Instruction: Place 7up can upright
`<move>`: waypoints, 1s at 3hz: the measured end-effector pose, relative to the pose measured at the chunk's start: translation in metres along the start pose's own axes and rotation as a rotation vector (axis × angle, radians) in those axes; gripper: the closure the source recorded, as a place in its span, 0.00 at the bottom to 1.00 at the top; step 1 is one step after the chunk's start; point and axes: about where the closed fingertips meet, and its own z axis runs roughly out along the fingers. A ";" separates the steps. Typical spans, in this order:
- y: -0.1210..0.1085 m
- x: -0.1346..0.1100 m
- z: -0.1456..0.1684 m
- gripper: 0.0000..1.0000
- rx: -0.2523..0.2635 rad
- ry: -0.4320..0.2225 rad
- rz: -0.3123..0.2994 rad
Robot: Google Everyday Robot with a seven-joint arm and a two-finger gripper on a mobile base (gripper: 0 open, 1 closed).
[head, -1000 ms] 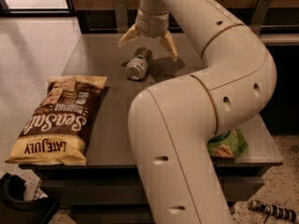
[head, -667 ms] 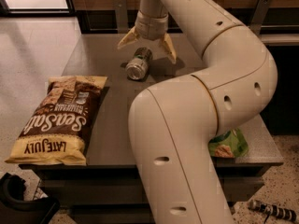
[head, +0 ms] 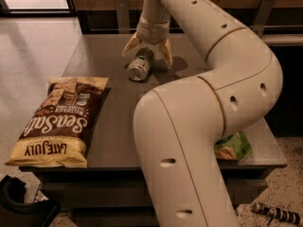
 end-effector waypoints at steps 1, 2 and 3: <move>0.004 -0.005 0.005 0.47 -0.010 -0.014 -0.001; 0.006 -0.008 0.009 0.71 -0.015 -0.020 -0.002; 0.008 -0.011 0.012 0.94 -0.019 -0.025 -0.002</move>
Offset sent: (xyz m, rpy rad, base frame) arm 0.0045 0.0027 -0.0030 0.0056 -0.0117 -0.0008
